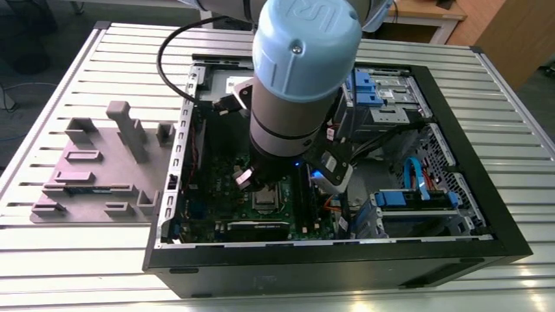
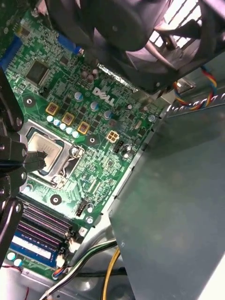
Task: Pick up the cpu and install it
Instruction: 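Install the first cpu locking lever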
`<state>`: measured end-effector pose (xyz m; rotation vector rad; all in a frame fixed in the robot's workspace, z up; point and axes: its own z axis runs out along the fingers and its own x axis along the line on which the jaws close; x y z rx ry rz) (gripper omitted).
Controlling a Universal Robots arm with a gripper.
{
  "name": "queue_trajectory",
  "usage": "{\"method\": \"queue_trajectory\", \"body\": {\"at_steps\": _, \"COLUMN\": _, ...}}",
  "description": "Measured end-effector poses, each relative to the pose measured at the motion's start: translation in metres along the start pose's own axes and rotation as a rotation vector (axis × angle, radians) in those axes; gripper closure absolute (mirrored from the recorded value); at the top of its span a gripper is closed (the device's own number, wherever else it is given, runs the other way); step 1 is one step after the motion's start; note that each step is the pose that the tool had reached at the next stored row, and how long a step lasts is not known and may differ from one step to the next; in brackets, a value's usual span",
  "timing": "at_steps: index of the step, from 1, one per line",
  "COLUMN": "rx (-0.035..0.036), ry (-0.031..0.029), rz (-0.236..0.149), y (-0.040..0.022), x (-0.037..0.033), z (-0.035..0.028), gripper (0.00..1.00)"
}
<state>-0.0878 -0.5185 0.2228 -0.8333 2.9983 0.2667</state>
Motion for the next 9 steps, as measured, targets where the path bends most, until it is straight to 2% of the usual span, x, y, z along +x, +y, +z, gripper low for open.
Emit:
{"method": "queue_trajectory", "body": {"at_steps": 2, "rx": 0.0014, "ry": 0.0005, "rz": 0.001, "y": 0.0006, "x": -0.0002, "z": -0.0036, "gripper": 0.89}}
{"method": "queue_trajectory", "body": {"at_steps": 9, "rx": 0.0038, "ry": 0.0017, "rz": 0.002, "y": 0.0007, "x": -0.0002, "z": -0.0038, "gripper": 0.89}}
